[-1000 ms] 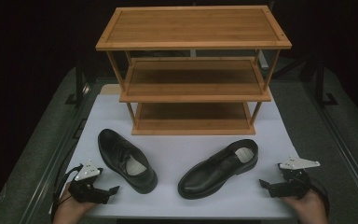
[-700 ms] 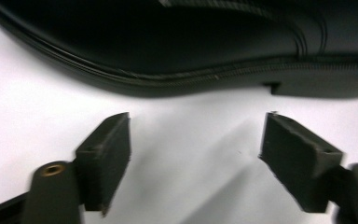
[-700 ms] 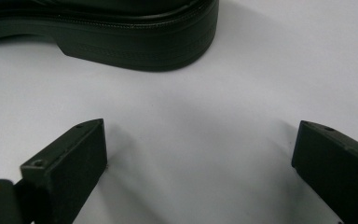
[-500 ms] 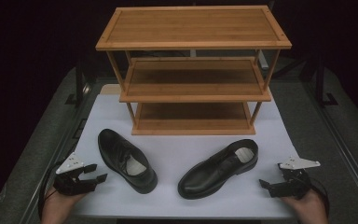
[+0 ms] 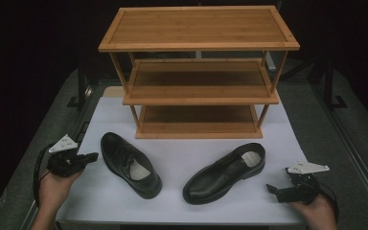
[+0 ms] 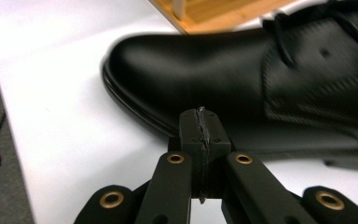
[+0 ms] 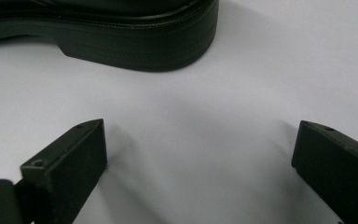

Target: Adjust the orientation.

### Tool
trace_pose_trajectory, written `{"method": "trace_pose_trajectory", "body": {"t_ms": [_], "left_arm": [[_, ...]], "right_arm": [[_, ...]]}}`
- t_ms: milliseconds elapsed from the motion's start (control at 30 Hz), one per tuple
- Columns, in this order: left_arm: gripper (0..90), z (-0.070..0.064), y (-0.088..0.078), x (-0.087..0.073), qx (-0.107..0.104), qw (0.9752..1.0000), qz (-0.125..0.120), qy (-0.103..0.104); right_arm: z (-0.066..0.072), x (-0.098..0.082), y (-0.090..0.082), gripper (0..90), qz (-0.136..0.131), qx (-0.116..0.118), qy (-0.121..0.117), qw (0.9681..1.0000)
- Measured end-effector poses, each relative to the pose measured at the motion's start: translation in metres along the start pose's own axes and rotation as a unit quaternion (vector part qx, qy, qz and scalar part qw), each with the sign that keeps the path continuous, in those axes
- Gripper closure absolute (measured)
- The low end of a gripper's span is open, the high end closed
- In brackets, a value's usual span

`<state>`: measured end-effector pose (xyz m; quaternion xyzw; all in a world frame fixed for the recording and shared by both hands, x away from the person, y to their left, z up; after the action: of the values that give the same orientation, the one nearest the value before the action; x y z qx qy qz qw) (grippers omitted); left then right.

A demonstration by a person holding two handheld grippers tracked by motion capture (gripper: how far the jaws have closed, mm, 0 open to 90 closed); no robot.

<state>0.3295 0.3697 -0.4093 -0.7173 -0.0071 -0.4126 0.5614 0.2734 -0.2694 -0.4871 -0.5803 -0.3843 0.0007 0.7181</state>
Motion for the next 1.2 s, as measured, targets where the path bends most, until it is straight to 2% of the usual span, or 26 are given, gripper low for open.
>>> {"method": "trace_pose_trajectory", "body": {"t_ms": [100,267,333,367,500,567,600,767,800,833,867,1067,1133,1200], "left_arm": [[90.0,0.012,0.002,0.017,0.000,0.9999,-0.006,-0.009],[90.0,0.024,0.009,0.033,0.001,1.0000,-0.004,-0.008],[90.0,0.035,0.016,0.043,0.012,0.9999,0.002,-0.011],[90.0,0.035,0.016,0.043,0.012,0.9999,0.002,-0.011],[90.0,0.050,0.030,0.053,0.021,0.9996,0.000,-0.018],[90.0,0.057,0.038,0.057,0.029,0.9994,0.004,-0.019],[90.0,0.063,0.047,0.059,0.038,0.9989,0.006,-0.027],[90.0,0.073,0.063,0.058,0.059,0.9975,0.019,-0.033],[90.0,0.075,0.070,0.056,0.053,0.9974,0.030,-0.038],[90.0,0.075,0.070,0.056,0.053,0.9974,0.030,-0.038],[90.0,0.077,0.076,0.053,0.055,0.9968,0.043,-0.038],[90.0,0.074,0.086,0.048,0.039,0.9970,0.054,-0.040],[90.0,0.072,0.088,0.048,0.050,0.9967,0.053,-0.036],[90.0,0.072,0.088,0.048,0.050,0.9967,0.053,-0.035]], "right_arm": [[0.000,0.000,0.000,2.7,-0.001,0.000,-0.001,1.0000],[0.000,0.000,0.000,2.7,-0.001,0.000,0.000,1.0000],[0.000,0.000,0.000,2.7,-0.002,0.001,0.000,1.0000],[0.000,0.000,0.000,2.7,-0.002,0.001,0.000,1.0000],[0.000,0.000,0.000,2.7,-0.002,0.001,0.000,1.0000],[0.000,0.000,0.000,2.7,-0.002,0.001,0.000,1.0000],[0.000,0.000,0.000,2.7,-0.003,0.002,0.000,1.0000],[-0.001,0.000,0.000,2.7,-0.003,0.002,0.000,1.0000],[-0.001,0.000,0.000,2.7,-0.003,0.002,0.000,1.0000],[-0.001,0.000,0.000,2.7,-0.003,0.002,0.000,1.0000],[-0.001,0.000,0.000,2.7,-0.004,0.002,0.000,1.0000],[-0.001,0.000,0.000,2.7,-0.003,0.003,0.000,1.0000],[-0.001,0.000,0.000,2.7,-0.003,0.002,0.000,1.0000],[0.000,0.000,0.000,2.7,-0.003,0.002,0.000,1.0000]]}}
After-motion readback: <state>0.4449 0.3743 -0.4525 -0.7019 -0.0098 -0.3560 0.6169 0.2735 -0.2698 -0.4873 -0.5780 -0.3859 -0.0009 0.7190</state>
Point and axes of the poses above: each handheld gripper's, and its own axes: y roughly forward along the jaws, x roughly out of its top, z roughly to its left, the point moved 4 cm from there along y, roughly forward along the jaws, and after that the axes turned 11 degrees about z, right-handed, at the moved point
